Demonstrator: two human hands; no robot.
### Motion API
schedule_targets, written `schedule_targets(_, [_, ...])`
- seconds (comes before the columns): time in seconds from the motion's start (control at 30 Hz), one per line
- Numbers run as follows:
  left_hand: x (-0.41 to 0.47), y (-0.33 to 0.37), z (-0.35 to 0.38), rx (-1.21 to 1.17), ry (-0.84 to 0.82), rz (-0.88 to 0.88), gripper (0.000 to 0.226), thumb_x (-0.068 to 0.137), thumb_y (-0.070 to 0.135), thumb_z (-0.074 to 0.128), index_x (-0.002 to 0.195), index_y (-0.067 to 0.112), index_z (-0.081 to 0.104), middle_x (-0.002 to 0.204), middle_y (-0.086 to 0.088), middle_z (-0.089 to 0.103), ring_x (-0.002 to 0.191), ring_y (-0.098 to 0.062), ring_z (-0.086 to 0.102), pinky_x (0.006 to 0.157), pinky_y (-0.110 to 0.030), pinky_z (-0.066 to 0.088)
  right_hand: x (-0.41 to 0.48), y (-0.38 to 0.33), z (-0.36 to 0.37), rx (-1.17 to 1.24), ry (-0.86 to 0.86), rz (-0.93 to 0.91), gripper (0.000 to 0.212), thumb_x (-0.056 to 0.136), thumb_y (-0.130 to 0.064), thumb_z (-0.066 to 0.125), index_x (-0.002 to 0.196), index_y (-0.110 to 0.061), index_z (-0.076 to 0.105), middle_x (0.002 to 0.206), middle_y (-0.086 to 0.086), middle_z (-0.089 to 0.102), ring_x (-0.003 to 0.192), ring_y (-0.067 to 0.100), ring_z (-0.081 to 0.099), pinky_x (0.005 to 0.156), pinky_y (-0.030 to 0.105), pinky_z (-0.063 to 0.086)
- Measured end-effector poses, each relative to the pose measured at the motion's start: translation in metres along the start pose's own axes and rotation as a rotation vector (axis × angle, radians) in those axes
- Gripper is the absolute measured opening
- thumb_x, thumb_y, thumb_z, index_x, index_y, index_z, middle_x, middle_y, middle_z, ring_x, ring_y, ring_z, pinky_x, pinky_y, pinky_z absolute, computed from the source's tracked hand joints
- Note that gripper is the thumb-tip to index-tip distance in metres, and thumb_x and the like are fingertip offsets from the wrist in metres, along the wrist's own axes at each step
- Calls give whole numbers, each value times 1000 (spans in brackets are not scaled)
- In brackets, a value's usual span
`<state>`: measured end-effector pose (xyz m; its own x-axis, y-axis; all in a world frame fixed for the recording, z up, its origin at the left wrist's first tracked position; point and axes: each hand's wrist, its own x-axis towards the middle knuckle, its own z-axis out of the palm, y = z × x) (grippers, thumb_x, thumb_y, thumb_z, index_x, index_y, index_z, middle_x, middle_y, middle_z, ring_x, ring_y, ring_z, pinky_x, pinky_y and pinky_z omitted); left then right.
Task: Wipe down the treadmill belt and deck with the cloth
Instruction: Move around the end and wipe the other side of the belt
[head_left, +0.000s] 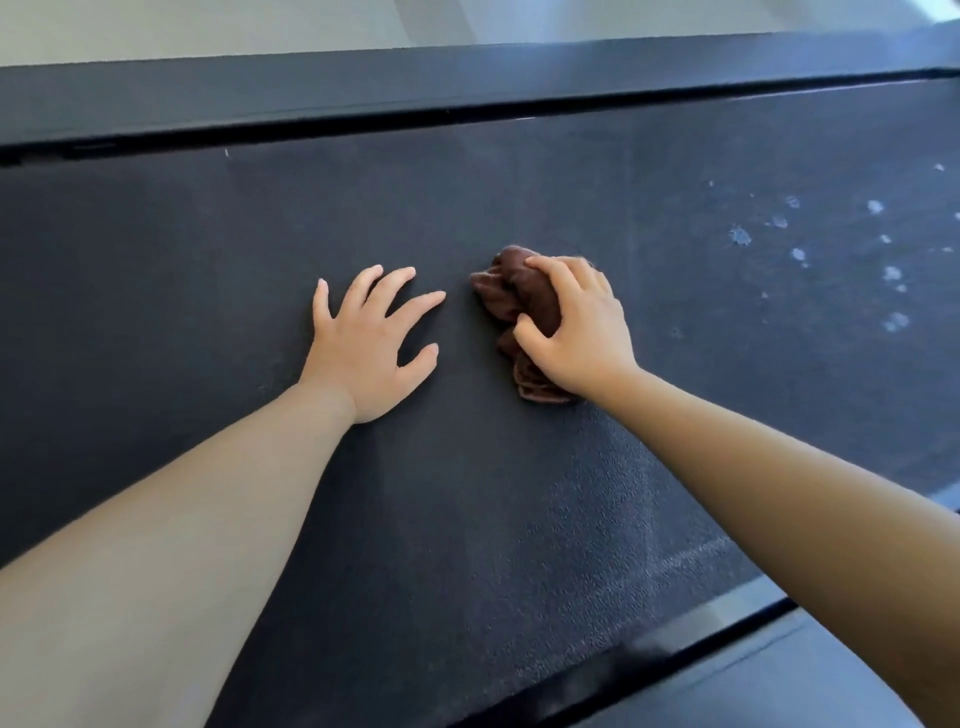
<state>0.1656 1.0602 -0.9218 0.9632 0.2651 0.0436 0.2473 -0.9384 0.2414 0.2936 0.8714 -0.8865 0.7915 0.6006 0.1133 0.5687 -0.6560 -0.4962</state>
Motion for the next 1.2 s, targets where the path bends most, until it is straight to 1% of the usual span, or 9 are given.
schedule_targets(0.2, [-3, 8, -3, 39, -49, -43, 53, 92, 45, 38, 143, 39, 27, 156, 6, 16, 144, -20, 6, 111, -60, 5, 5, 9, 3, 11, -11, -42, 56, 79, -40, 58, 133, -25, 48, 132, -2, 49, 124, 24, 39, 95, 45, 38])
schedule_targets(0.43, [-15, 58, -4, -17, -81, -327, 55, 94, 45, 34, 147, 30, 24, 157, 6, 11, 145, -18, 2, 114, -53, 5, 37, 21, 11, 31, -60, -169, 55, 78, -46, 55, 129, -28, 49, 131, -2, 47, 123, 24, 38, 95, 44, 33])
schedule_targets(0.57, [-34, 101, -2, -33, -86, -470, 57, 95, 47, 34, 148, 29, 22, 157, 7, 10, 145, -15, 3, 116, -49, 11, 44, 30, 12, 95, -84, -260, 54, 78, -46, 53, 128, -26, 49, 130, 1, 47, 123, 26, 38, 96, 48, 33])
schedule_targets(0.67, [-55, 139, -3, -7, -130, -512, 61, 93, 48, 34, 148, 26, 22, 157, 5, 11, 145, -16, 6, 115, -48, 18, 40, 35, 4, 118, -160, -303, 57, 79, -45, 53, 132, -25, 46, 133, 1, 45, 125, 26, 37, 97, 47, 33])
schedule_targets(0.8, [-69, 177, -7, 39, -227, -450, 63, 92, 51, 34, 149, 26, 20, 157, 5, 11, 144, -14, 9, 115, -41, 20, 29, 60, -18, 102, -222, -393, 57, 81, -44, 55, 135, -27, 44, 138, -2, 44, 128, 22, 35, 96, 45, 33])
schedule_targets(0.9, [-72, 192, -6, 72, -225, -341, 62, 91, 52, 35, 147, 26, 25, 156, 6, 15, 142, -12, 16, 113, -43, 24, 14, 85, -35, 95, -237, -434, 57, 81, -43, 57, 135, -28, 44, 138, -4, 44, 128, 21, 35, 96, 46, 33])
schedule_targets(1.0, [-77, 201, -1, 91, -219, -259, 61, 91, 52, 35, 146, 27, 27, 156, 9, 16, 141, -10, 17, 114, -41, 20, -8, 109, -53, 56, -254, -472, 56, 81, -43, 56, 134, -27, 45, 138, -6, 44, 128, 21, 35, 94, 45, 35])
schedule_targets(1.1, [-88, 204, 2, 124, -260, -197, 63, 90, 53, 31, 147, 28, 22, 156, 13, 10, 142, -6, 10, 115, -37, 13, -44, 128, -73, 23, -270, -450, 58, 81, -44, 56, 135, -27, 44, 139, -6, 42, 129, 21, 35, 94, 47, 36])
schedule_targets(1.2, [-102, 203, 1, 78, -236, -176, 61, 92, 53, 32, 147, 28, 24, 156, 13, 12, 142, -5, 11, 115, -36, 13, -88, 139, -88, 15, -269, -396, 60, 79, -46, 52, 136, -27, 44, 140, -7, 42, 129, 19, 35, 96, 47, 38])
